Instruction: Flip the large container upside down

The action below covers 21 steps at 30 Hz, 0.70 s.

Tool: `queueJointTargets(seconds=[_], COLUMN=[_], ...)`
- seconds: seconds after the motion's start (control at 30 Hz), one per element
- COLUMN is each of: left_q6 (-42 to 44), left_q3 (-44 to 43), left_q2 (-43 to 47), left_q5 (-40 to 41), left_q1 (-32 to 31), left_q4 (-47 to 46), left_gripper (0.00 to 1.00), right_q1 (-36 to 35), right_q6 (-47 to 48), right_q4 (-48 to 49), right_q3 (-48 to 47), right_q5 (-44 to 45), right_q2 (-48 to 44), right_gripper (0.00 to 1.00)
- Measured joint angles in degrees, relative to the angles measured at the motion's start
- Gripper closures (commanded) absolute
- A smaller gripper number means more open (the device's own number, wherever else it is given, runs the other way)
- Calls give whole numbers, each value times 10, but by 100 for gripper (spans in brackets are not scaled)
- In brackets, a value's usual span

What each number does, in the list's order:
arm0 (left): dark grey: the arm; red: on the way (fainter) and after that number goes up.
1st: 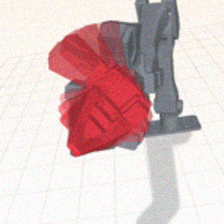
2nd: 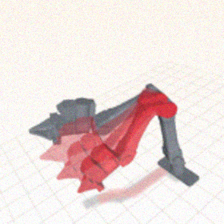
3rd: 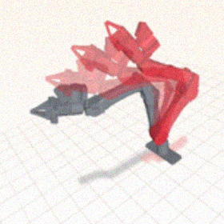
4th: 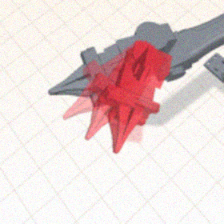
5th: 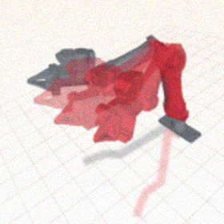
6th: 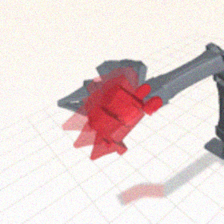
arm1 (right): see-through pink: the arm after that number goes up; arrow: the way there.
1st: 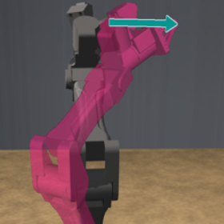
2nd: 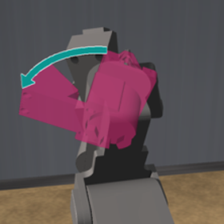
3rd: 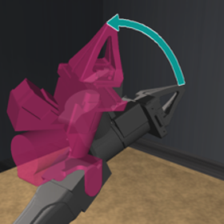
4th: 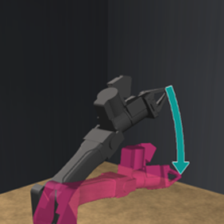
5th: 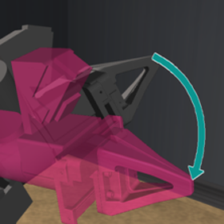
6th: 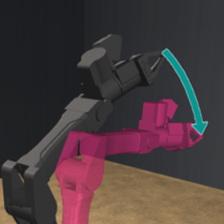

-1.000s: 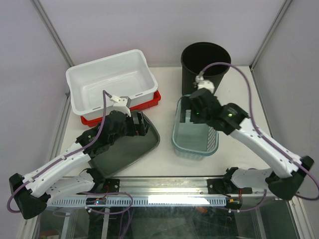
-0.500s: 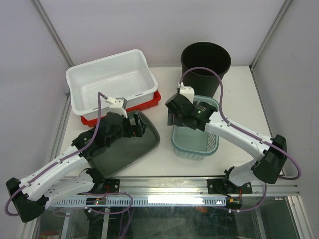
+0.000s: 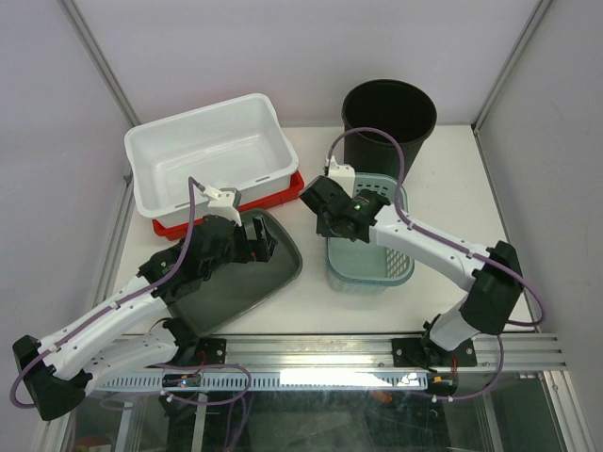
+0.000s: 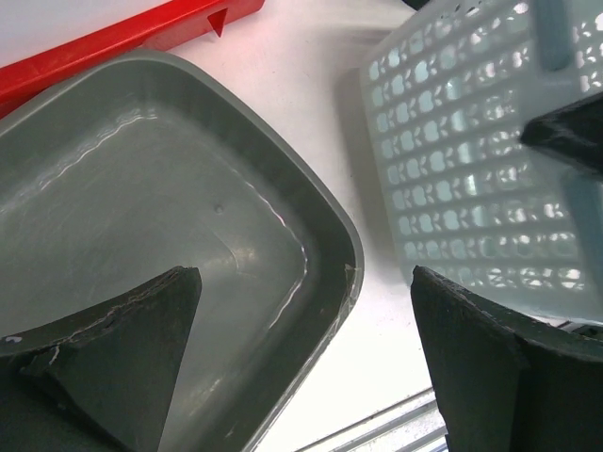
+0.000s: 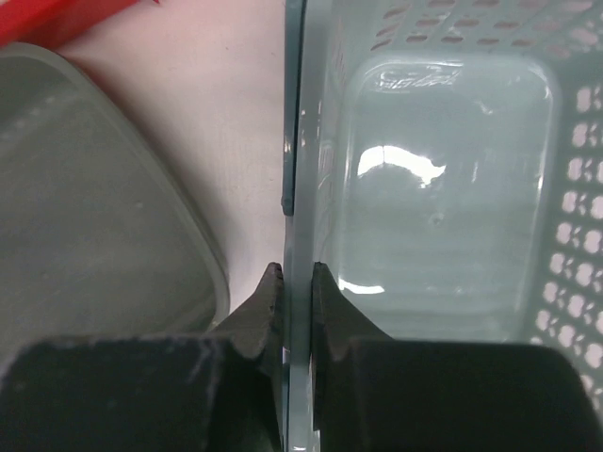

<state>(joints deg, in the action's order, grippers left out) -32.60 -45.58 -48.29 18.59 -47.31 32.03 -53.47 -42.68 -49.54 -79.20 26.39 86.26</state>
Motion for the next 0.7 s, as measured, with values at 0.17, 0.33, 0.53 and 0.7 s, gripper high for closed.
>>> queueJointTargets(seconds=[0.17, 0.33, 0.53, 0.7], left_q6=[0, 1, 1, 2], left_q3=[0, 0, -2, -9], left_q2=[-4, -20, -22, -22], left_q5=[-9, -26, -54, -69], left_q1=[0, 0, 0, 0], left_q4=[0, 0, -5, -10], left_gripper=[1, 1, 1, 1], right_q1=[5, 68, 213, 329], right_q6=[17, 24, 11, -41], right_q4=[65, 152, 250, 331], right_q3=[45, 111, 222, 332], right_q5=[-63, -185, -355, -496], right_q2=[-125, -255, -305, -309], right_gripper=[100, 100, 100, 100])
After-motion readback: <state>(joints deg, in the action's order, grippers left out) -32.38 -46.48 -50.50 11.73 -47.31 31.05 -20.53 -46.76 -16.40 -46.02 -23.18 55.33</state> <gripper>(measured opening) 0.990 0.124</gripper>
